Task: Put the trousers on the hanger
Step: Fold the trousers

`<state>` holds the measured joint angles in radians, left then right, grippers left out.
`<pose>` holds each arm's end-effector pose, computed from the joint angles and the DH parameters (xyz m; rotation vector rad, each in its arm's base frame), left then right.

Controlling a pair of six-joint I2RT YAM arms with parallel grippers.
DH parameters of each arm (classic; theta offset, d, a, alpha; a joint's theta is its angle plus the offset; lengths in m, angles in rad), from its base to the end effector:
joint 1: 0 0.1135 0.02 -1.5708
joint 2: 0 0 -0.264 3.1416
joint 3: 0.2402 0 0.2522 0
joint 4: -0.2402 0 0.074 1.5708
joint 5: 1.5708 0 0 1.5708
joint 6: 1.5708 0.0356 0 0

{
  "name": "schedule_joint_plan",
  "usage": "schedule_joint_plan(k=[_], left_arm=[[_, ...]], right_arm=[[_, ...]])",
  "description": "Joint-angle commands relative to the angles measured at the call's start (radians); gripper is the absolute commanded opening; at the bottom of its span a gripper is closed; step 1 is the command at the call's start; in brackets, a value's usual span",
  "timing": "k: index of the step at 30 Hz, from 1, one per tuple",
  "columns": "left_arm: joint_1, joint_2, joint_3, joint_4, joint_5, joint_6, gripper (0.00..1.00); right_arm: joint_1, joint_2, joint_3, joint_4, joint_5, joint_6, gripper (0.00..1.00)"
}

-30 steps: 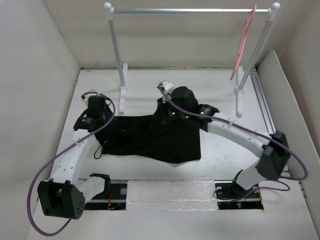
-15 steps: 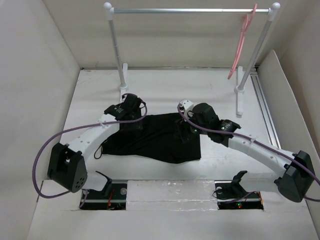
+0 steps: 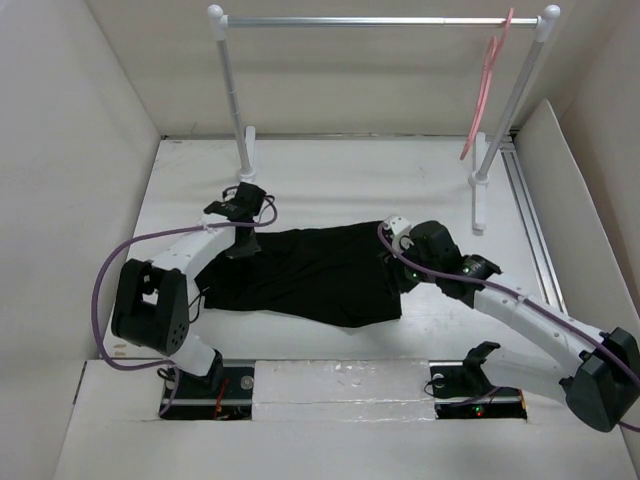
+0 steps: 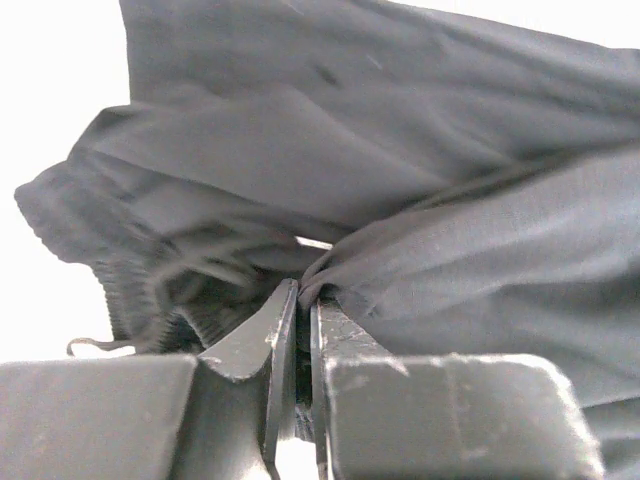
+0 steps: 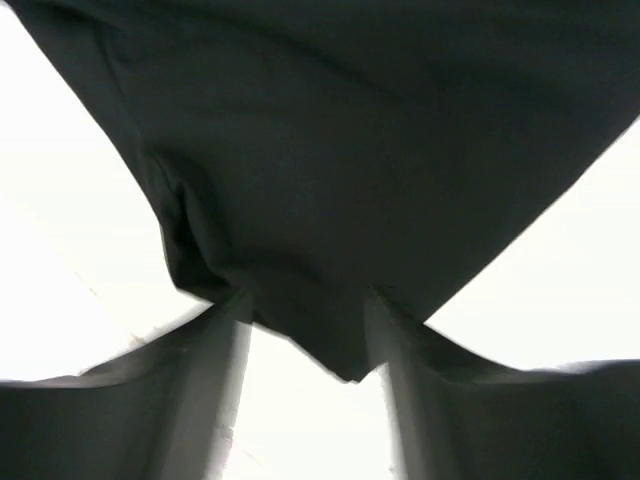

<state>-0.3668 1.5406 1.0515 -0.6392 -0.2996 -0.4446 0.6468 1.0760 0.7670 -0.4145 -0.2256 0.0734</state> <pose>0.2863 -0.0988 0.2176 -0.1906 2.6119 0.1306 0.1769 0.1436 0.2565 -0.7799 2.2208 0.6227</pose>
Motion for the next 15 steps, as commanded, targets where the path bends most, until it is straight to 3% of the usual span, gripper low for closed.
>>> schedule_joint_plan(k=[1, 4, 5, 8, 12, 15], left_arm=[[0.061, -0.083, 0.045, 0.018, 0.0, 0.03, 0.0], [0.137, -0.071, 0.057, 0.021, 0.027, 0.05, 0.0], [0.153, -0.057, 0.059, 0.021, 0.028, 0.064, 0.0], [0.209, 0.018, 0.071, 0.022, 0.027, 0.087, 0.01], [0.229, 0.153, 0.126, 0.013, -0.058, 0.092, 0.13], [0.229, 0.225, 0.2, 0.018, -0.108, 0.084, 0.16]], right_arm=[[-0.006, -0.01, -0.054, -0.049, -0.021, -0.041, 0.5], [0.013, 0.004, -0.097, -0.052, -0.011, -0.049, 0.22], [0.022, 0.012, -0.104, -0.05, -0.008, -0.05, 0.2], [0.022, 0.048, -0.127, -0.035, 0.009, -0.057, 0.2], [0.022, 0.111, -0.161, -0.003, 0.035, -0.057, 0.25], [0.022, 0.151, -0.192, 0.022, 0.046, -0.054, 0.24]])
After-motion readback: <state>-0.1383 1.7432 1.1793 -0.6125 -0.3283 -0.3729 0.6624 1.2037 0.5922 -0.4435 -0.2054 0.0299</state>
